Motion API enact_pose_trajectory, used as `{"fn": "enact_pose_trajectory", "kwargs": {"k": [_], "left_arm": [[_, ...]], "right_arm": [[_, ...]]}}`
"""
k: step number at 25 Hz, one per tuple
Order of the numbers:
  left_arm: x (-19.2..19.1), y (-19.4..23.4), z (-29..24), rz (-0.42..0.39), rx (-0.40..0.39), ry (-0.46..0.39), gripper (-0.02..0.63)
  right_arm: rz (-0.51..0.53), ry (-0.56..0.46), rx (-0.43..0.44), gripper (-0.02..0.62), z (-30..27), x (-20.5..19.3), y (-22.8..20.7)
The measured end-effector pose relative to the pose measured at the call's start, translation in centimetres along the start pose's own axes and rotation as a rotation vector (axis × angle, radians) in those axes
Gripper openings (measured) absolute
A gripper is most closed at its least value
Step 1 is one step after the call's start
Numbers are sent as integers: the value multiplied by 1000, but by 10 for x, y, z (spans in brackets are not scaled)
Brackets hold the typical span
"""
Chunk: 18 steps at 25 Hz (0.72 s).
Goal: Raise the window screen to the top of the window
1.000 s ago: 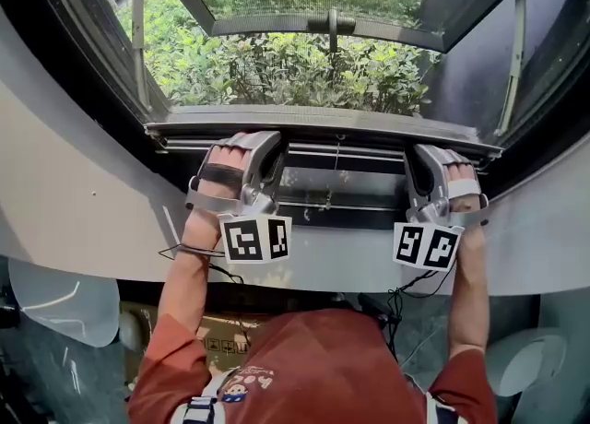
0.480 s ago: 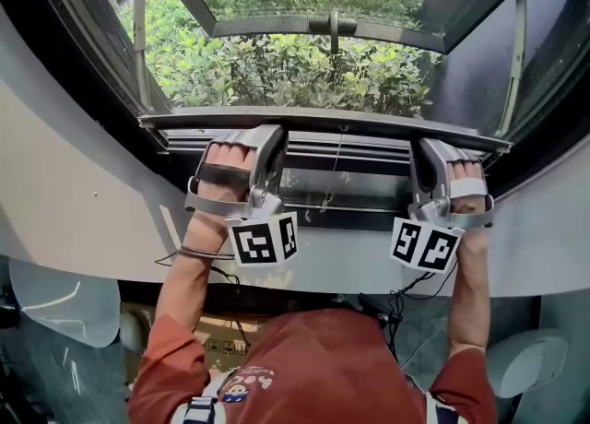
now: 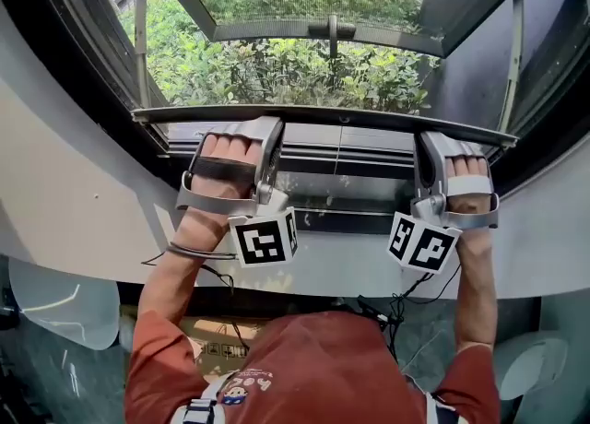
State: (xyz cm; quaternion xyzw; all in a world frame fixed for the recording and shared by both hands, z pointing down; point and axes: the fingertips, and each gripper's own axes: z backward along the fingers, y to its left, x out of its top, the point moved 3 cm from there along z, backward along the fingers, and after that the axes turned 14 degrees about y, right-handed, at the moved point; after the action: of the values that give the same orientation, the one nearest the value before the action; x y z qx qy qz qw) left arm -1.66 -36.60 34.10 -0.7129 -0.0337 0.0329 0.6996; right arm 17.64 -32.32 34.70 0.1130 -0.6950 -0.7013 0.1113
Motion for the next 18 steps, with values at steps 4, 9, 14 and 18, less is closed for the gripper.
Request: {"fn": "enact_pose_trajectory", "kwargs": {"k": [4,9,14,18], "left_arm": [[0,10,0,-32,13,-3,42],[1,22,-2,-41,28,2,41],[2,29,-3,-30,50,8,41],[2,47,-2,-10,89,14,41]], "right_arm": [[33,7,-23,43,0,0,-10],[48,19,-53,40,-3,0,-22],[55,32,-77,38,-5,0,-29],[39,47,-128,38,-5,1,-46]]}}
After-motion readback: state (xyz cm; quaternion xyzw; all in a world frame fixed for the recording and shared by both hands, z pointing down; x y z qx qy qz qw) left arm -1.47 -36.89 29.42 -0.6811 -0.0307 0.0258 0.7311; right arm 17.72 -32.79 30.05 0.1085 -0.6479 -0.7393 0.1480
